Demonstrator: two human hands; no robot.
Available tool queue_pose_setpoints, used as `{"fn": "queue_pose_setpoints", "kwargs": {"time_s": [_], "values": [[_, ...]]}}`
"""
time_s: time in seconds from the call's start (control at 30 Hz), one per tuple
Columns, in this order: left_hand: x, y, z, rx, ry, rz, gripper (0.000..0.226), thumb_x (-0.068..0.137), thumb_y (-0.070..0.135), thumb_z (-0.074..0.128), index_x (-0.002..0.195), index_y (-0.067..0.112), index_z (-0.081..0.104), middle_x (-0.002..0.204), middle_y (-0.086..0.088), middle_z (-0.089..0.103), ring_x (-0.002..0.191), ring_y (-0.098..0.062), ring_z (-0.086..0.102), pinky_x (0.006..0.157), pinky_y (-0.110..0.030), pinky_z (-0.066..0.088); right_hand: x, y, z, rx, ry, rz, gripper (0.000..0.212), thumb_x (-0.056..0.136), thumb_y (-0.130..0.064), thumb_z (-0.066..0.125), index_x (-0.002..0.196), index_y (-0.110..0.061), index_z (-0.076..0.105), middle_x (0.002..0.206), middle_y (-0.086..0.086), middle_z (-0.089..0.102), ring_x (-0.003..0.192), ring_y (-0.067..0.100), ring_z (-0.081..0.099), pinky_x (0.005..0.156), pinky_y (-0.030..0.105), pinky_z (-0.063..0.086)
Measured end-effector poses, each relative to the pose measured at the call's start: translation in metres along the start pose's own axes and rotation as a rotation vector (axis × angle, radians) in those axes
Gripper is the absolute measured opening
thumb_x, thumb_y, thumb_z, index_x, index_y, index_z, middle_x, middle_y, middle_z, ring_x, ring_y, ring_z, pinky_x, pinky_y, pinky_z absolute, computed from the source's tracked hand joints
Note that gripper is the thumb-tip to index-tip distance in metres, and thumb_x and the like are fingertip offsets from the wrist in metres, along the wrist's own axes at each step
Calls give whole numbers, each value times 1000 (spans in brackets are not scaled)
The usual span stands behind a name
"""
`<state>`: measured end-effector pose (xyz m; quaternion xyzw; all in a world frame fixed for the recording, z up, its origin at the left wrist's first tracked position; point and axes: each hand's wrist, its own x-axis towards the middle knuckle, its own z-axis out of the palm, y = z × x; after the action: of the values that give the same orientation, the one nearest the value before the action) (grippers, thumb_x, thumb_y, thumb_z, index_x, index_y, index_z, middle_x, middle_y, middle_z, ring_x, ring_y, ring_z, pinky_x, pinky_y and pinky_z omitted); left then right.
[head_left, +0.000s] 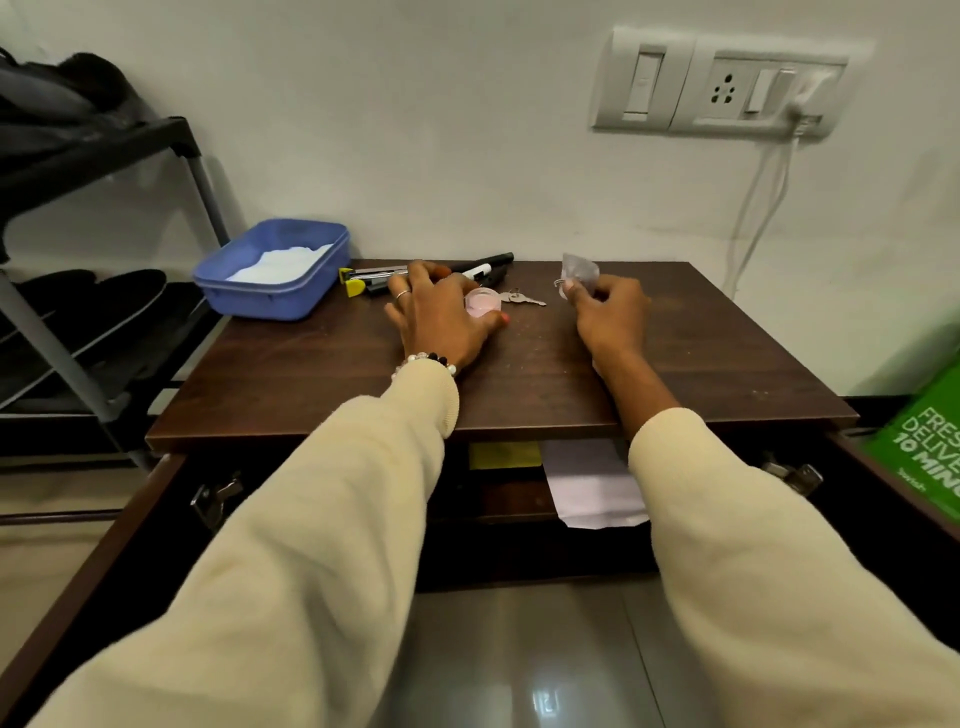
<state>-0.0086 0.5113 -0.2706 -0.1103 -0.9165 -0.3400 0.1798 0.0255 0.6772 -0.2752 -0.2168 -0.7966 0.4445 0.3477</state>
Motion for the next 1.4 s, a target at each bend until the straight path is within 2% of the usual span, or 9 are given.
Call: {"fn": "queue_pose_setpoints", "kwargs": {"time_s": [0.17, 0.27, 0.5, 0.7, 0.87, 1.03, 1.13, 1.27, 1.4], "values": [[-24, 3, -13, -231, -29, -45, 51, 68, 53, 79, 112, 29, 69, 128, 1, 45, 125, -25, 30, 98, -30, 26, -30, -5, -22, 387, -11, 182, 19, 83, -21, 72, 95, -6, 73, 87, 3, 72, 80, 9, 65, 69, 24, 52], [-50, 4, -24, -423, -38, -27, 51, 65, 48, 83, 110, 28, 70, 123, -1, 50, 122, -24, 36, 104, -35, 36, -59, -12, -39, 710, -156, 221, 18, 85, -9, 68, 100, 2, 69, 81, 2, 70, 63, 1, 60, 54, 16, 45], [-144, -3, -25, -500, 204, 245, 45, 64, 36, 85, 98, 11, 70, 99, -4, 56, 88, -18, 56, 75, -27, 47, -128, -6, -71, 1098, -454, 245, 10, 76, -13, 68, 84, -8, 73, 78, 3, 70, 61, 10, 56, 52, 20, 42], [-223, -58, 11, -270, 210, 162, 39, 67, 35, 80, 95, 11, 67, 97, -8, 55, 88, -23, 47, 79, -24, 35, -179, 47, -76, 855, -853, 334, 14, 63, -16, 73, 75, -9, 76, 67, 7, 68, 56, 13, 61, 48, 19, 44], [-266, -124, 50, -142, 7, -20, 39, 68, 36, 69, 98, 11, 67, 94, -11, 58, 87, -32, 52, 79, -31, 36, -212, 109, -53, 390, -993, 474, 7, 80, 4, 65, 86, 5, 69, 63, 10, 68, 51, 11, 60, 46, 16, 44], [-275, -170, 85, 44, -192, -258, 40, 71, 30, 80, 105, 12, 70, 102, -17, 62, 99, -40, 53, 83, -40, 44, -232, 164, -2, 121, -911, 616, 15, 81, 13, 61, 75, 1, 66, 66, 15, 62, 53, 18, 56, 44, 18, 45], [-253, -188, 106, 149, -253, -256, 39, 75, 35, 73, 109, 19, 68, 112, -12, 64, 115, -38, 48, 95, -38, 37, -231, 183, 35, 148, -800, 691, 23, 80, 19, 59, 96, 2, 61, 76, 15, 59, 57, 18, 55, 43, 20, 49], [-213, -190, 132, 262, -254, -174, 38, 82, 38, 65, 114, 16, 63, 116, -9, 63, 115, -33, 45, 97, -38, 30, -216, 202, 75, 119, -686, 671, 40, 76, 14, 64, 97, -17, 51, 98, 13, 59, 81, 26, 61, 59, 32, 55], [-183, -186, 147, 452, -365, -182, 33, 91, 45, 55, 102, 17, 68, 107, -11, 68, 110, -33, 54, 97, -39, 30, -200, 210, 106, 75, -620, 672, 21, 77, -3, 74, 95, -6, 64, 100, 13, 69, 89, 28, 67, 78, 42, 56]]}}
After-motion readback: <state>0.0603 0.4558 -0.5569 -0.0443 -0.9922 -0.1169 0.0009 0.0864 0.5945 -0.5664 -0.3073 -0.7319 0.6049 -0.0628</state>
